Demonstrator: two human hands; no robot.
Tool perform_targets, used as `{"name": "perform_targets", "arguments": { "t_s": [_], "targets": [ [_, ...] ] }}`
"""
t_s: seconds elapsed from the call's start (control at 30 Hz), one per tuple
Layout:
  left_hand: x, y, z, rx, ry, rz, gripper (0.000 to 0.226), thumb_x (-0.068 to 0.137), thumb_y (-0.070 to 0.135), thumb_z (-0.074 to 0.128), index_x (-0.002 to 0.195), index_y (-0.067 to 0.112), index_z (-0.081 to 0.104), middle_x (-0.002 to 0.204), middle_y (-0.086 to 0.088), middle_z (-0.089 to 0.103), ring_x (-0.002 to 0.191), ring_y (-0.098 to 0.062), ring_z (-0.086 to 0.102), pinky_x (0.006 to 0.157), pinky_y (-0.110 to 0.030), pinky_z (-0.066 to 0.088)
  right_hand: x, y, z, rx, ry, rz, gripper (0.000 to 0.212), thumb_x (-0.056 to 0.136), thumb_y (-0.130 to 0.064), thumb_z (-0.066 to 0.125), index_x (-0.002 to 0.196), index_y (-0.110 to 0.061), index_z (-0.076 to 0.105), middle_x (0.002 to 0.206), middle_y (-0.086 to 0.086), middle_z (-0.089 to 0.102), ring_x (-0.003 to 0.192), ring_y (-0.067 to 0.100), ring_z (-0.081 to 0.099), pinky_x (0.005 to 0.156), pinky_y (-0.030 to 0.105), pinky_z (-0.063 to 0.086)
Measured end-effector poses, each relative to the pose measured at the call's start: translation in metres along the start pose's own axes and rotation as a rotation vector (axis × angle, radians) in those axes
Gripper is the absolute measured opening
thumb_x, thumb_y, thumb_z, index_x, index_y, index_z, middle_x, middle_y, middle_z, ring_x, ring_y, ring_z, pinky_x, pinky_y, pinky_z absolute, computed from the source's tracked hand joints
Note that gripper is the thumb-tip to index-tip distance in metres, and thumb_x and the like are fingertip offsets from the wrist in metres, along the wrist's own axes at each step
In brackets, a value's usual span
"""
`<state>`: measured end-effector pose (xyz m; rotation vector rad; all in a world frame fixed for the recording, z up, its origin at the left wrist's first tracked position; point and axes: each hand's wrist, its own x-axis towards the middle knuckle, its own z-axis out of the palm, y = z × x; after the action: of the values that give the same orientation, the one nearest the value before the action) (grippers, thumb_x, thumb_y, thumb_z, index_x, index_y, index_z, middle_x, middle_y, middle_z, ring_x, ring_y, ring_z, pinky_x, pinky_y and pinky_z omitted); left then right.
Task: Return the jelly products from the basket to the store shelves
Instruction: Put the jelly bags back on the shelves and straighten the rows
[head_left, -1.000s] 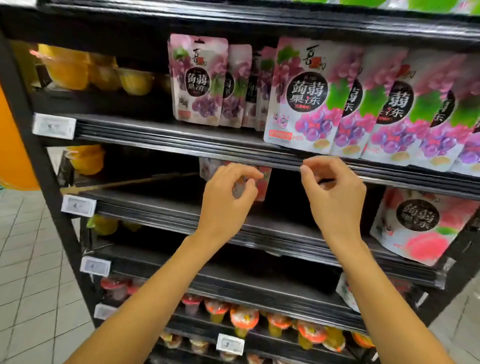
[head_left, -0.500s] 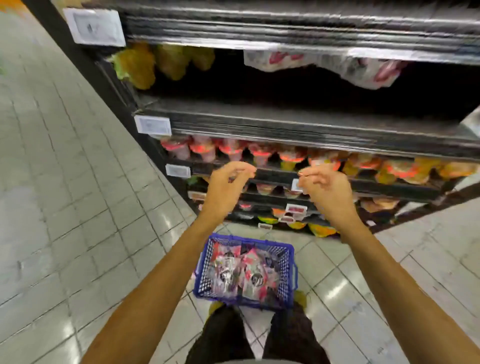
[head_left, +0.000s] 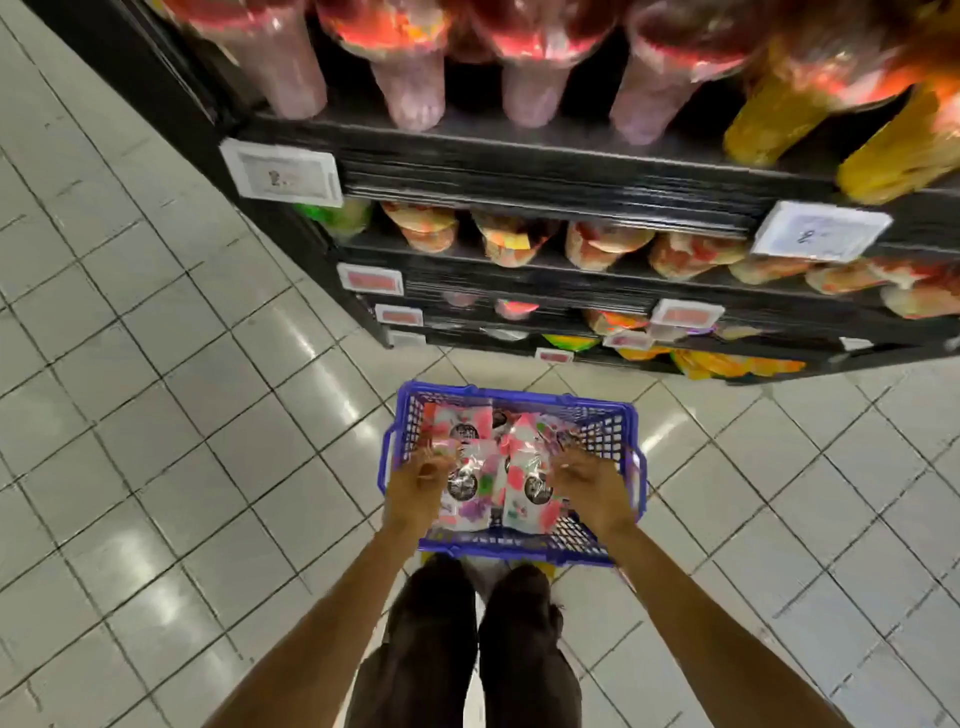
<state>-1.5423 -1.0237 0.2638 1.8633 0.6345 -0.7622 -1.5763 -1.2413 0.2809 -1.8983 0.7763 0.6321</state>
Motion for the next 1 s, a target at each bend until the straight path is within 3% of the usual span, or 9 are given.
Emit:
{"name": "perform_targets", "arguments": {
  "t_s": [0.13, 0.33, 0.43, 0.53, 0.63, 0.73, 0.83, 0.9, 1.0],
  "targets": [
    [0.074, -0.086, 0.032, 0.085, 0.028, -0.103, 0.023, 0.093, -0.001, 0.055, 0.072, 0.007, 0.061, 0.071, -0.006, 0.054, 0.066, -0.02, 0.048, 0.047, -0.012, 0.034, 0.071, 0.068, 0.059, -0.01, -0.05, 0.165, 0.015, 0.092, -0.001, 0.06, 0.103, 0.002, 0.071, 0.1, 0.019, 0.07, 0.087, 0.03, 0.066, 0.058, 0.014, 0.049],
    [0.158, -0.182, 0.071, 0.186, 0.016, -0.23, 0.015, 0.079, 0.002, 0.075, 0.085, 0.006, 0.062, 0.087, -0.004, 0.058, 0.078, -0.021, 0.057, 0.081, -0.047, 0.049, 0.146, 0.165, 0.11, -0.288, 0.035, 0.351, 0.042, 0.092, -0.012, 0.056, 0.133, -0.007, 0.055, 0.114, 0.02, 0.068, 0.103, 0.033, 0.065, 0.078, 0.029, 0.049],
    [0.192, -0.215, 0.093, 0.206, 0.05, -0.312, 0.067, 0.073, 0.021, 0.085, 0.126, -0.002, 0.051, 0.13, -0.014, 0.054, 0.123, -0.035, 0.052, 0.094, -0.039, 0.048, 0.169, 0.209, 0.121, -0.282, 0.031, 0.422, 0.052, 0.083, -0.023, 0.072, 0.129, -0.003, 0.056, 0.116, 0.019, 0.066, 0.105, 0.031, 0.065, 0.083, 0.033, 0.051],
    [0.21, -0.232, 0.108, 0.307, 0.1, -0.389, 0.109, 0.07, 0.032, 0.087, 0.148, 0.0, 0.019, 0.152, -0.023, 0.026, 0.14, -0.038, 0.03, 0.109, -0.041, 0.037, 0.185, 0.238, 0.132, -0.162, -0.002, 0.487, 0.068, 0.08, -0.033, 0.078, 0.134, -0.002, 0.05, 0.128, 0.019, 0.06, 0.115, 0.033, 0.06, 0.095, 0.037, 0.049],
    [0.209, -0.234, 0.116, 0.212, 0.162, -0.369, 0.116, 0.064, 0.028, 0.091, 0.145, 0.001, 0.013, 0.142, -0.029, 0.041, 0.13, -0.042, 0.044, 0.103, -0.047, 0.044, 0.189, 0.25, 0.138, -0.09, 0.034, 0.495, 0.054, 0.083, -0.036, 0.075, 0.123, -0.003, 0.061, 0.118, 0.018, 0.067, 0.108, 0.031, 0.063, 0.083, 0.028, 0.048],
    [0.195, -0.223, 0.119, 0.185, 0.184, -0.312, 0.111, 0.064, 0.029, 0.091, 0.141, -0.001, 0.016, 0.123, -0.021, 0.058, 0.114, -0.039, 0.059, 0.095, -0.042, 0.049, 0.185, 0.246, 0.128, -0.028, 0.305, 0.523, 0.061, 0.09, -0.058, 0.055, 0.107, 0.0, 0.063, 0.098, 0.018, 0.071, 0.088, 0.033, 0.069, 0.072, 0.038, 0.055],
    [0.18, -0.205, 0.118, 0.157, 0.196, -0.235, 0.072, 0.069, 0.031, 0.088, 0.122, -0.001, 0.052, 0.074, 0.005, 0.068, 0.066, -0.019, 0.071, 0.061, -0.026, 0.054, 0.186, 0.236, 0.107, -0.082, 0.556, 0.533, 0.061, 0.09, -0.055, 0.056, 0.106, 0.003, 0.055, 0.103, 0.021, 0.064, 0.092, 0.035, 0.065, 0.07, 0.041, 0.054],
    [0.179, -0.194, 0.117, 0.095, 0.185, -0.177, 0.03, 0.074, 0.029, 0.085, 0.085, 0.006, 0.07, 0.043, 0.011, 0.062, 0.039, -0.004, 0.061, 0.039, -0.019, 0.046, 0.197, 0.233, 0.095, -0.279, 0.446, 0.429, 0.06, 0.087, -0.045, 0.064, 0.121, 0.003, 0.049, 0.123, 0.024, 0.056, 0.112, 0.037, 0.055, 0.086, 0.046, 0.052],
    [0.188, -0.18, 0.117, 0.008, 0.175, -0.149, 0.026, 0.077, 0.036, 0.081, 0.063, 0.023, 0.063, 0.043, 0.013, 0.062, 0.045, -0.002, 0.061, 0.044, -0.02, 0.045, 0.214, 0.227, 0.084, -0.282, 0.137, 0.282, 0.079, 0.087, -0.055, 0.061, 0.147, -0.011, 0.033, 0.145, 0.017, 0.045, 0.128, 0.036, 0.05, 0.099, 0.051, 0.049]
  ]
}}
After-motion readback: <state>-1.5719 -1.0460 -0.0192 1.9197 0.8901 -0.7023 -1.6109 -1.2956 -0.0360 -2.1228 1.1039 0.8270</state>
